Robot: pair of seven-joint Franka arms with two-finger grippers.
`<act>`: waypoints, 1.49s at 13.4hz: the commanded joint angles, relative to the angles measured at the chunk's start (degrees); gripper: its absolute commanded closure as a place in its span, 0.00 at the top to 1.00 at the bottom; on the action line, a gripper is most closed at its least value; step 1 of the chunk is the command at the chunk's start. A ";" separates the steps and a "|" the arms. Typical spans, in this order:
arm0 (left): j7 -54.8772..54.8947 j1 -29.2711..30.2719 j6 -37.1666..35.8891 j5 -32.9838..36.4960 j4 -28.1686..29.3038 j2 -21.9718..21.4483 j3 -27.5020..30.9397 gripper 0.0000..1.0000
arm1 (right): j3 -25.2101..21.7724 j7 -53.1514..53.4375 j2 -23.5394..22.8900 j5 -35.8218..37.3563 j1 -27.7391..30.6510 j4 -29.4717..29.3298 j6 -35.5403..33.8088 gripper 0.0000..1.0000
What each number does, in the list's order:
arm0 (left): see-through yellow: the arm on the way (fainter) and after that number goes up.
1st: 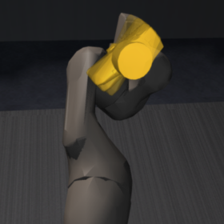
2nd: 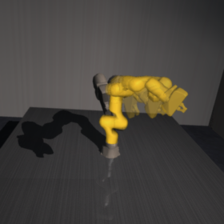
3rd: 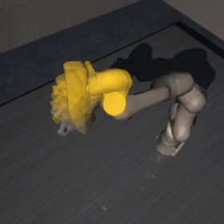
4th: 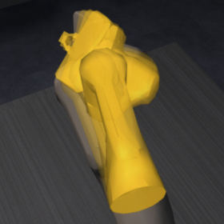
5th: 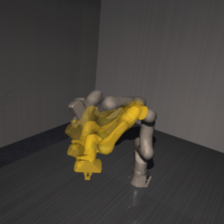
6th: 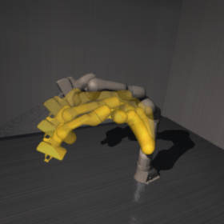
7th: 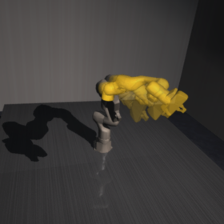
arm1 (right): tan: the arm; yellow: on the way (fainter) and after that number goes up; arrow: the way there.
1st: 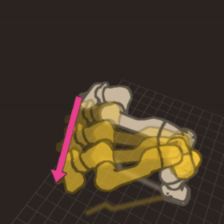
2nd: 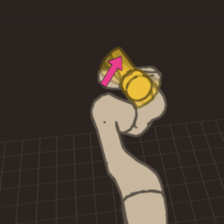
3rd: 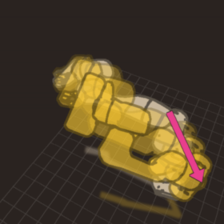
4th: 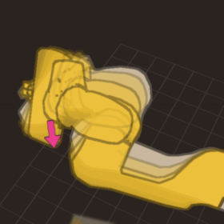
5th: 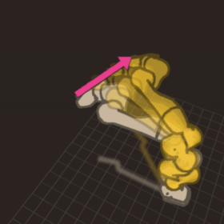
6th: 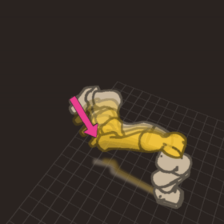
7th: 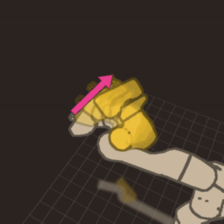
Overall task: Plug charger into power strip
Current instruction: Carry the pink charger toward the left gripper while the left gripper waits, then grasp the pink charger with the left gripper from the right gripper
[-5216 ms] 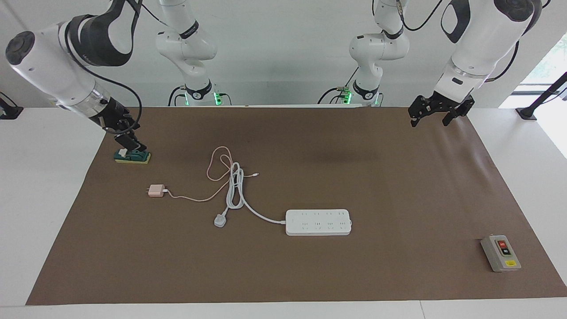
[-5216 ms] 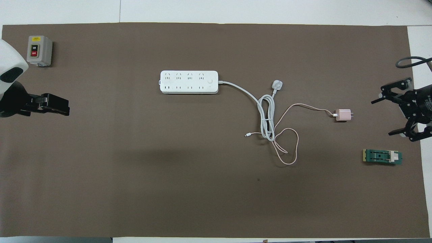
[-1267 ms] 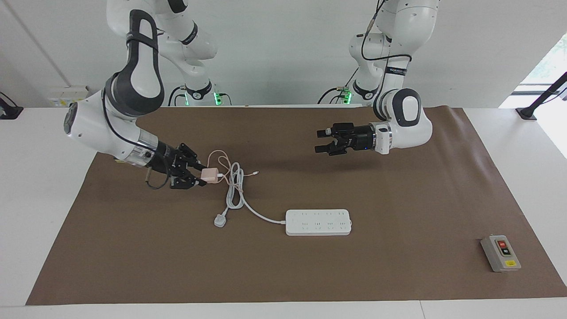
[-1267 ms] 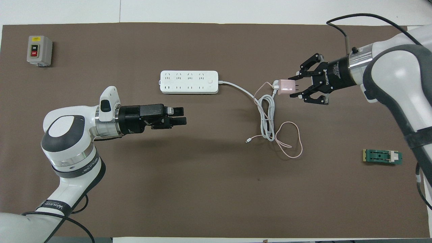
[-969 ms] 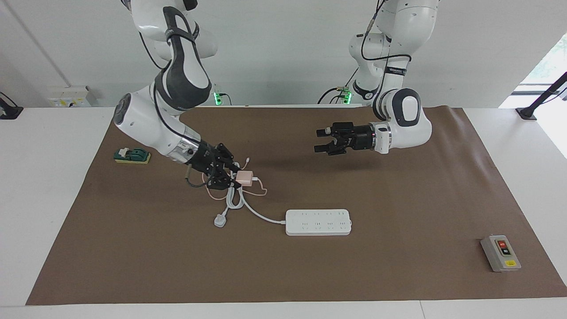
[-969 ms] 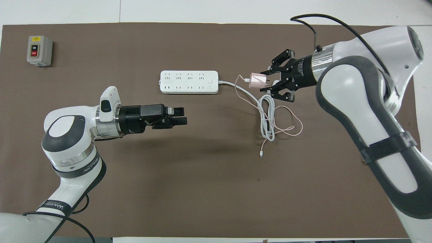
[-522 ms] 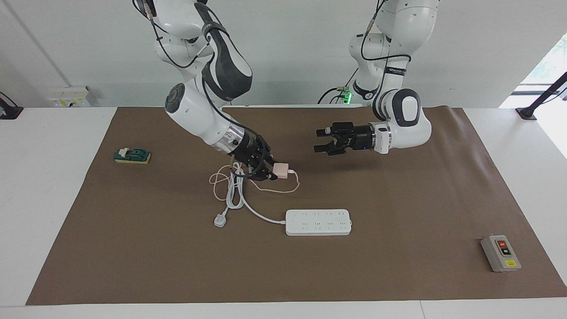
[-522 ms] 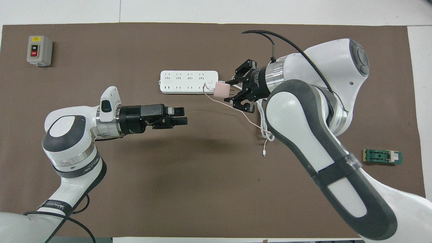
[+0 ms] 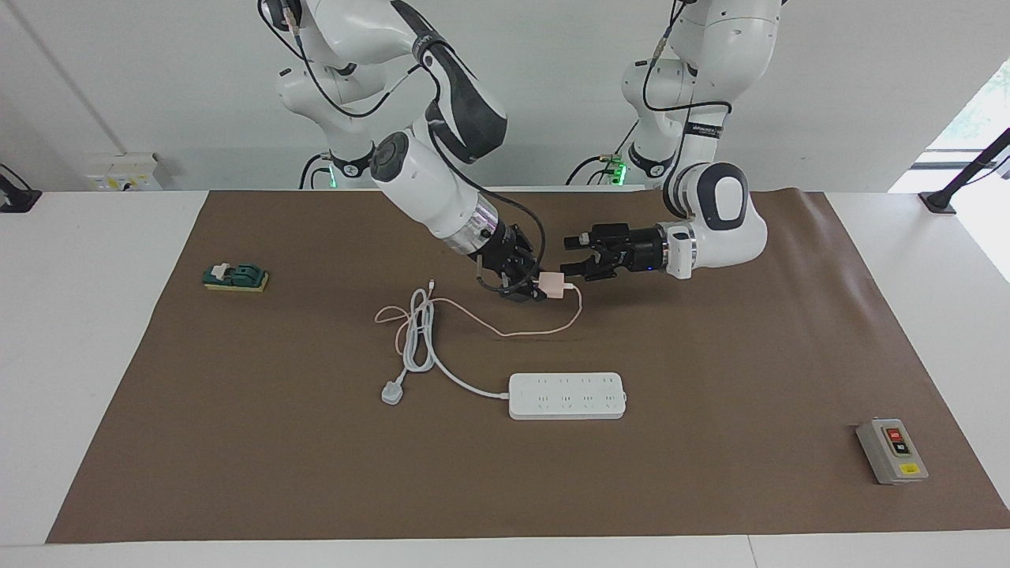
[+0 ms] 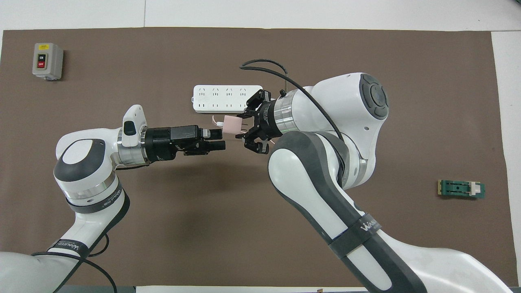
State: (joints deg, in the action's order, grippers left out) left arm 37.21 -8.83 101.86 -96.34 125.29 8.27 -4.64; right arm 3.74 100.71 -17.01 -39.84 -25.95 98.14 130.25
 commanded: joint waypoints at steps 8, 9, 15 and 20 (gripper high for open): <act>6.64 -0.50 0.53 -1.57 0.57 1.13 0.86 1.00 | -0.31 1.07 0.66 0.64 -2.96 1.88 2.03 0.00; 6.82 -0.23 0.35 -1.31 0.49 1.22 0.95 1.00 | -0.31 1.15 0.66 0.64 -3.05 1.88 2.12 0.00; 9.63 -0.14 -0.53 -0.42 0.22 2.88 2.71 1.00 | -0.31 1.07 0.66 0.82 -3.58 1.79 3.17 0.00; 9.72 -0.14 -1.93 -0.42 -0.48 4.03 2.79 1.00 | -0.31 0.89 0.57 0.82 -3.49 1.71 4.23 0.00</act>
State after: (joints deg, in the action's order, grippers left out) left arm 45.73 -8.70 101.46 -96.41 125.30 11.40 -2.36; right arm 3.71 100.74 -17.01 -39.84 -28.95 99.09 133.20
